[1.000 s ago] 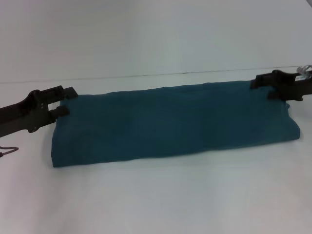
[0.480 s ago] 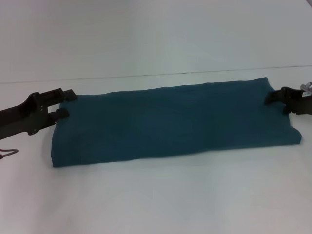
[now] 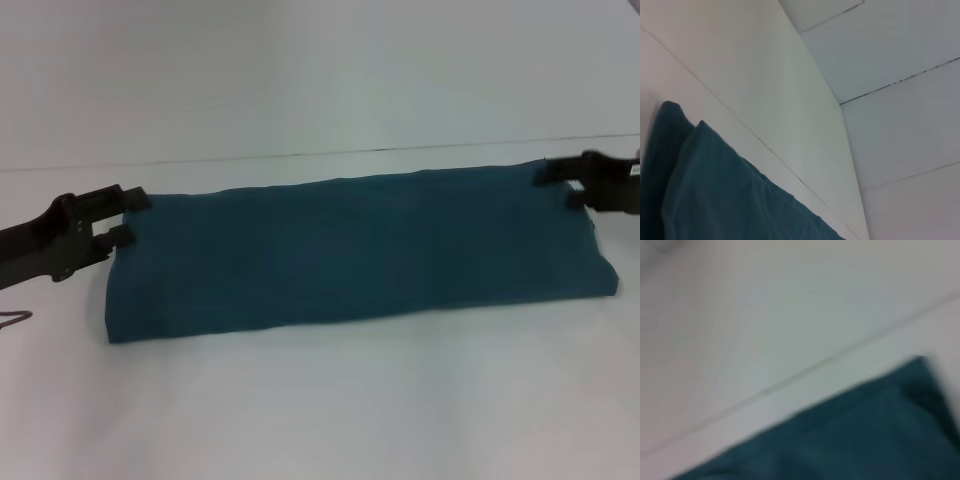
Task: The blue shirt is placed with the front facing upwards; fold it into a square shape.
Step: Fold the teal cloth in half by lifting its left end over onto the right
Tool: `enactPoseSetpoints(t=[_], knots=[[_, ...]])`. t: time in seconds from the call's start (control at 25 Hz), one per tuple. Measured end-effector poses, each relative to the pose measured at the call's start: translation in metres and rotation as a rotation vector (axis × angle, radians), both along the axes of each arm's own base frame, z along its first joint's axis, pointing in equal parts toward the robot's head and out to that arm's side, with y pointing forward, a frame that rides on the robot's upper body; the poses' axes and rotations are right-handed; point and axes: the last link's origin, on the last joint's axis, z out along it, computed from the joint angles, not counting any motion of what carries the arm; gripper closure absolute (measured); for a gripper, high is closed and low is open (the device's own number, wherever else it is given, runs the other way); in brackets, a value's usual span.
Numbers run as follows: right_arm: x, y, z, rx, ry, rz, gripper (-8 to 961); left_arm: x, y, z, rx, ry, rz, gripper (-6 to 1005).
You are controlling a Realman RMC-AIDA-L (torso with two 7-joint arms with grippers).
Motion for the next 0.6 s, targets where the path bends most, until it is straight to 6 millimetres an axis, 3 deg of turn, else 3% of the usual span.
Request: enactPoseSetpoints(t=[0.24, 0.6], knots=[[-0.007, -0.027, 0.013, 0.041, 0.193, 0.158, 252, -0.004, -0.002, 0.002, 0.001, 0.008, 0.008, 355], [-0.009, -0.08, -0.004, 0.079, 0.335, 0.477, 253, -0.013, 0.001, -0.004, 0.002, 0.076, 0.019, 355]])
